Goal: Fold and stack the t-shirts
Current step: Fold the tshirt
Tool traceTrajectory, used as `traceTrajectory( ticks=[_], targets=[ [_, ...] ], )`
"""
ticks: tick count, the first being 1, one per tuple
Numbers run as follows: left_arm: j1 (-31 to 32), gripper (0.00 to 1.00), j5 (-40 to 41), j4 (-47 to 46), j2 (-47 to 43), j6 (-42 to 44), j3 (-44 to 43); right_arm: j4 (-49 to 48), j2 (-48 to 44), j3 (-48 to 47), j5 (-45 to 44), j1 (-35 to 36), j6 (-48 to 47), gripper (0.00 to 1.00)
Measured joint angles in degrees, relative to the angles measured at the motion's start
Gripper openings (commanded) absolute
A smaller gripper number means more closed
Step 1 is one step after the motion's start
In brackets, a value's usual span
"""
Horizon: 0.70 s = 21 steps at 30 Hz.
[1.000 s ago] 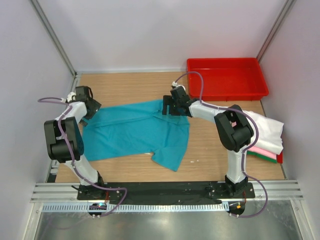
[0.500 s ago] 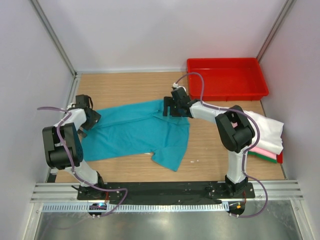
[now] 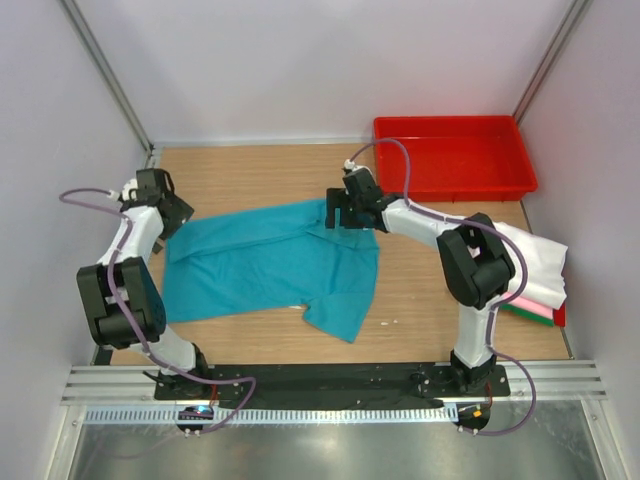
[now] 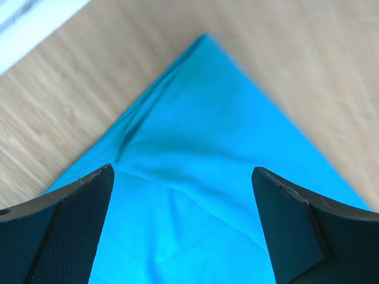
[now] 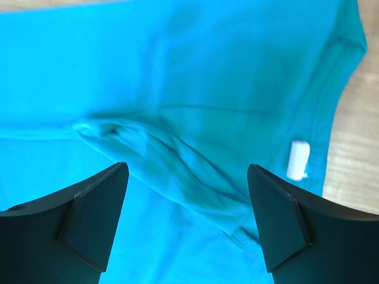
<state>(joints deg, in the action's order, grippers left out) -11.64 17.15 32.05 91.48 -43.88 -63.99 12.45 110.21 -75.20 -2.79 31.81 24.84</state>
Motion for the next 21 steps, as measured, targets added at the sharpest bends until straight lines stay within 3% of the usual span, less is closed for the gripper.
traceTrajectory(
  ticks=[7,14,18,19,21],
  targets=[
    [7.2,1.0,-4.1,-0.7,-3.6,6.4,-9.2,0.7,4.5,-10.2,1.0,0.0,-1.1,0.87],
    [11.5,1.0,-12.0,-4.4,-2.8,7.9,-6.1,1.5,12.0,-18.2,3.1,0.4,-1.2,0.78],
    [12.0,0.97,-16.0,-7.1,-1.0,6.7,-3.9,2.6,13.0,-17.9,5.0,1.0,-0.9,0.53],
    [12.3,0.96,-17.1,-8.0,-0.4,6.4,-3.7,2.5,13.0,-17.7,5.1,1.3,-0.9,0.42],
    [13.0,0.95,-19.3,-10.1,0.9,5.6,-3.2,2.4,13.0,-17.6,5.0,1.9,-1.2,0.35]
  ],
)
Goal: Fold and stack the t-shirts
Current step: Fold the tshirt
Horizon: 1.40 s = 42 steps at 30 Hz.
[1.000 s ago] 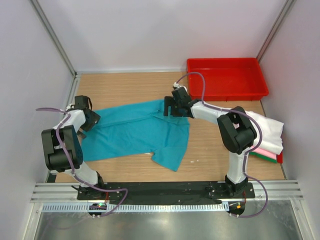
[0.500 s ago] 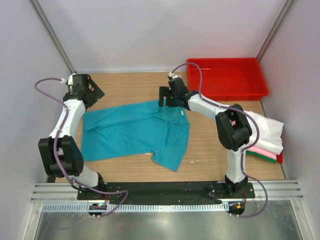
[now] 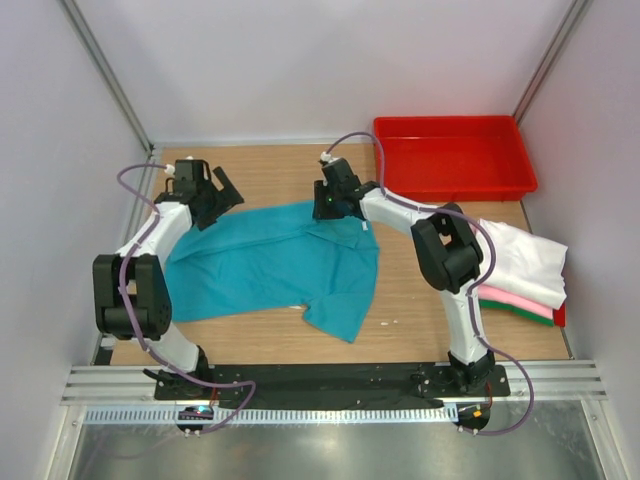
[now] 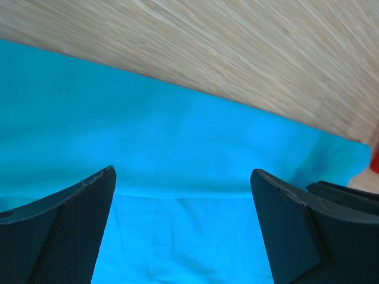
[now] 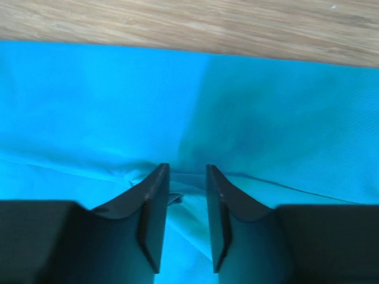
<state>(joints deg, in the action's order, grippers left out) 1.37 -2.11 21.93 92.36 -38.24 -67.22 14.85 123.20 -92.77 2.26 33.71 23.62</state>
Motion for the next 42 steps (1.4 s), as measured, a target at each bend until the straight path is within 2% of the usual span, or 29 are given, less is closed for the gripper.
traceTrajectory(
  ticks=[3,4,6,16,25,27,28,29,30,31,32,34,35,37,42],
  targets=[
    [1.8,0.95,-2.1,-2.4,1.3,-0.7,0.7,0.3,0.0,0.0,-1.4,0.9,-1.4,0.27],
    [2.4,0.95,-2.6,-3.2,1.5,-0.8,1.0,0.5,0.0,0.0,-2.2,1.1,-2.5,0.15],
    [3.7,0.95,-3.6,-4.3,1.7,-0.8,1.7,0.9,0.0,0.0,-4.2,1.6,-5.6,0.01],
    [4.6,0.96,-7.0,-9.3,3.4,1.2,2.7,0.7,-0.1,0.6,-3.4,1.4,-30.4,0.01],
    [4.6,0.95,-7.7,-9.6,5.5,2.6,2.7,0.6,-0.1,2.2,3.8,2.4,-35.8,0.01],
    [4.6,0.95,-7.7,-9.6,5.5,3.1,2.7,0.6,-0.2,2.5,4.7,3.0,-36.0,0.17],
    [4.6,0.95,-7.7,-9.5,5.5,3.3,2.7,0.6,-0.3,2.9,5.2,3.1,-35.9,0.39],
    [4.6,0.95,-7.7,-9.3,5.5,3.5,2.7,0.6,-0.7,3.4,5.7,3.2,-35.8,0.52],
    [4.6,0.95,-7.9,-9.3,5.5,3.8,2.7,0.6,-1.2,4.0,6.1,3.3,-35.7,0.63],
    [4.6,0.95,-8.1,-9.3,5.5,3.9,2.7,0.6,-1.9,4.8,6.6,3.4,-35.8,0.67],
    [4.6,0.95,-8.2,-9.3,5.5,4.0,2.7,0.6,-2.8,5.6,7.0,3.5,-36.0,0.76],
    [4.6,0.95,-8.5,-9.2,5.5,4.0,2.7,0.9,-4.5,6.6,7.8,3.5,-36.0,0.83],
    [4.6,0.95,-8.5,-9.2,5.5,4.0,2.7,1.0,-5.2,6.6,8.1,3.5,-36.1,0.93],
    [4.6,0.95,-8.5,-9.2,5.5,4.0,2.7,1.1,-6.6,6.6,8.4,3.5,-36.2,1.0],
    [4.6,0.95,-9.0,-9.2,5.5,4.0,2.7,1.7,-9.5,7.0,8.7,3.5,-35.8,0.99]
  ],
)
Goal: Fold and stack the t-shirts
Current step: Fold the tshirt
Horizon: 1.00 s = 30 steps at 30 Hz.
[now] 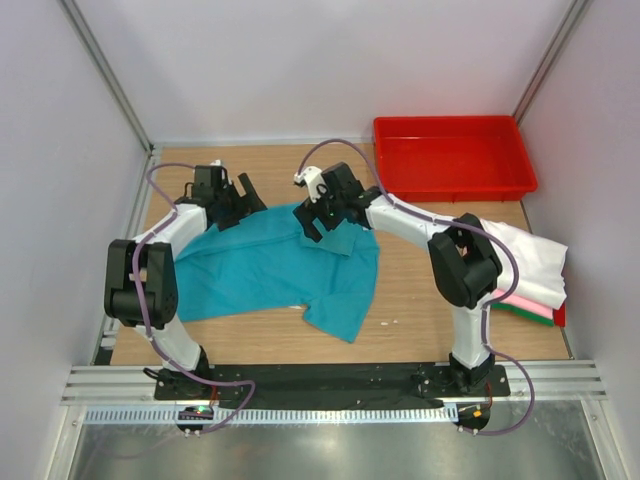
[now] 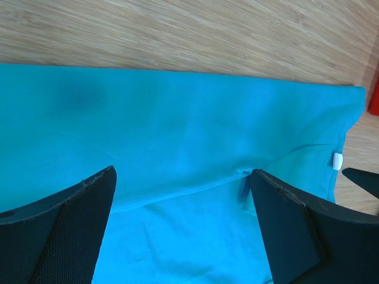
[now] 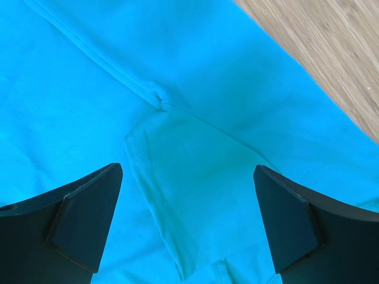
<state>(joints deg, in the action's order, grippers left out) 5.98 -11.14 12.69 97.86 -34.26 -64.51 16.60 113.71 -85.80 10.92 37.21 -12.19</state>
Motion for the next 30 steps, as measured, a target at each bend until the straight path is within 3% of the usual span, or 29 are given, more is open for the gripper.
traceTrajectory(
  ticks=[8,15,22,30],
  targets=[
    [2.4,0.94,0.9,0.1,-1.3,-2.6,0.0,1.2,-3.6,2.3,-6.9,-1.3,10.0,0.99],
    [10.2,0.93,6.0,0.5,-2.1,-7.3,-0.2,0.7,-3.9,7.0,-11.3,-3.1,24.3,0.74],
    [9.1,0.96,11.4,3.5,-1.9,-8.4,-2.3,0.2,-2.9,11.5,-13.6,-2.0,30.0,0.6],
    [5.7,0.99,13.1,6.8,2.9,-8.6,-5.3,2.4,-2.6,12.2,-15.9,-1.6,31.6,0.56]
  ],
)
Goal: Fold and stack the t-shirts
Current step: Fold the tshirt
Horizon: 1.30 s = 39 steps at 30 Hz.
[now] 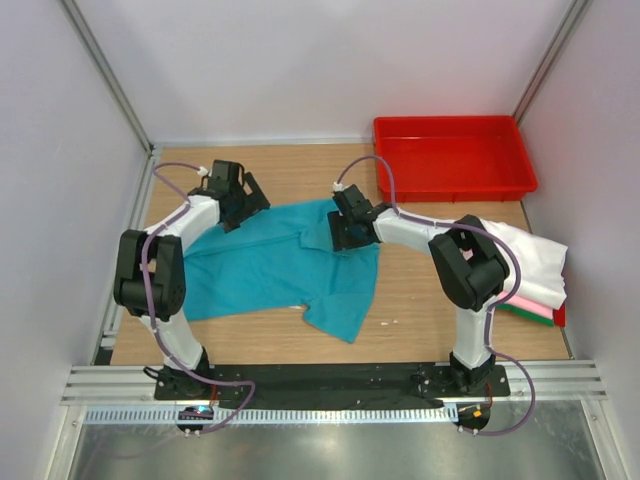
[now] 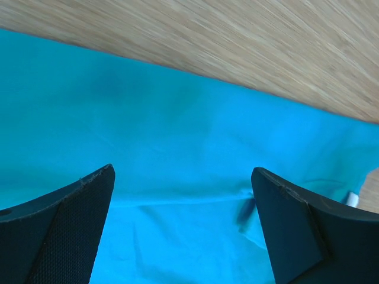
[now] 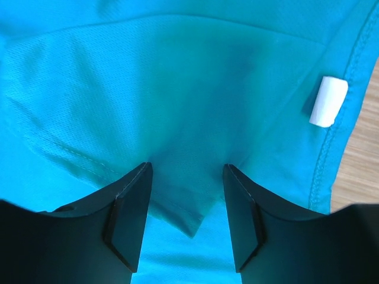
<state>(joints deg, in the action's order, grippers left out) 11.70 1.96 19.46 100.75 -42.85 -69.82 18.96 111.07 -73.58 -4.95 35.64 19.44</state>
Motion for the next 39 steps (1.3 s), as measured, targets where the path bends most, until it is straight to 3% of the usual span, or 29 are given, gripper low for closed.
traceTrajectory(
  ticks=[7,14,19,26,39],
  targets=[
    [-6.5,0.99,-0.7,5.2,2.5,0.1,-2.5,8.0,0.5,-4.9,-0.3,0.3,-0.3,0.61],
    [-12.3,0.99,-0.4,8.7,2.5,2.7,-4.4,12.4,3.5,-26.6,-2.0,0.2,-0.2,0.64],
    [-16.1,0.98,0.0,9.8,4.4,4.5,-6.8,11.2,11.8,-38.7,-2.1,-0.7,1.5,0.62],
    [-21.4,0.97,-0.2,8.6,12.1,5.9,-11.6,11.8,21.0,-35.8,-1.7,-2.3,3.7,0.61],
    [-24.7,0.97,-1.5,4.7,16.5,7.6,-14.2,11.4,18.1,-28.3,-3.5,-3.4,4.7,0.62]
  ],
)
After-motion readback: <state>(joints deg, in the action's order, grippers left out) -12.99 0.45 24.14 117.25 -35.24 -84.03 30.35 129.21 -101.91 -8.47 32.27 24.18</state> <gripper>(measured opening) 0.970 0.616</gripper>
